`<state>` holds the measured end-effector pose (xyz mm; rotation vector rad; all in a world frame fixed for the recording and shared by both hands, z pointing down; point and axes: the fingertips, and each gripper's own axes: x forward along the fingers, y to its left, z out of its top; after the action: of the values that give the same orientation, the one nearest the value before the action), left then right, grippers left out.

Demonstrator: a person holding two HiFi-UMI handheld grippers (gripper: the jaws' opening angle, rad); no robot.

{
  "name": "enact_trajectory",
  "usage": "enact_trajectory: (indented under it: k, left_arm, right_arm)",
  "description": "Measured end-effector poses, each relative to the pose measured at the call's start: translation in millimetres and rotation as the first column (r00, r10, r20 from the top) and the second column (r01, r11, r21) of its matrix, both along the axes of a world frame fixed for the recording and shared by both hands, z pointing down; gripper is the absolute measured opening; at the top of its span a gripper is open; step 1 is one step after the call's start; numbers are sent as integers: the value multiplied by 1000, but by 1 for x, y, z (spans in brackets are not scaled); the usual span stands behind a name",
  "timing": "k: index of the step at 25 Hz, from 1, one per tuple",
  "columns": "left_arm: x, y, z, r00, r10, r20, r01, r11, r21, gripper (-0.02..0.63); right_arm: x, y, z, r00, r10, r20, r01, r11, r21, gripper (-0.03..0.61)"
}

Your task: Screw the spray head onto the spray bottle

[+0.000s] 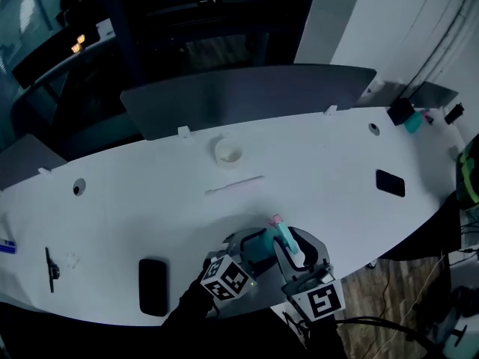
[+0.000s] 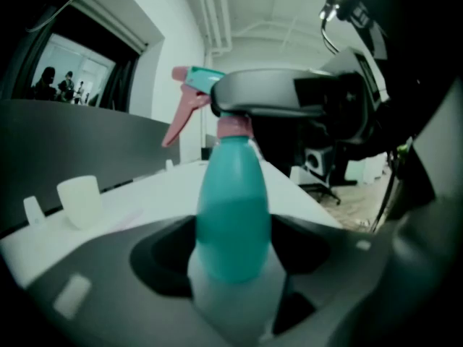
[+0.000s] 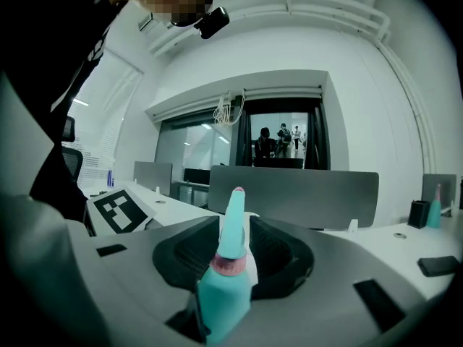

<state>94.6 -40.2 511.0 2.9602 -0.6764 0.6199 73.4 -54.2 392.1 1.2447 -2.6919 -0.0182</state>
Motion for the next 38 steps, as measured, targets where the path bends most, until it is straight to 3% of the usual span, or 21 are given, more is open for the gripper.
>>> enact_trajectory:
  k: [5, 10, 17, 23, 30, 31, 33, 38]
  left_arm:
    - [0, 0, -1, 1000, 12, 0, -12, 1000, 0, 330]
    - [0, 0, 0, 1000, 12, -2, -12, 1000, -2, 330]
    - [2, 0, 0, 1000, 15, 2, -15, 1000, -3, 331]
    - [2, 0, 0, 1000, 24, 9, -24, 1000, -3, 331]
    - [3, 0, 0, 1000, 26, 10, -26, 1000, -2, 331]
    - [3, 0, 0, 1000, 27, 11, -27, 1000, -1, 331]
    - [2, 0, 0, 1000, 27, 9, -27, 1000, -2, 331]
    - [1, 0, 0, 1000, 12, -5, -13, 1000, -9, 331]
  right_arm:
    - [4, -1, 0, 1000, 14, 28, -13, 999, -43, 140]
    - [-2, 2, 8, 999, -42, -33, 39, 996, -86, 190]
    - [-4, -7, 20, 998, -55, -37, 48, 985, -168, 190]
    - [-5, -13, 34, 979, -186, -88, 135, 904, -406, 190]
    - [-12, -18, 31, 971, -212, -106, 133, 856, -499, 183]
    - [-13, -17, 31, 970, -216, -112, 133, 856, -499, 143]
    - [-13, -17, 28, 969, -212, -124, 129, 869, -477, 142]
    - [-10, -21, 12, 989, -144, -38, 129, 956, -262, 140]
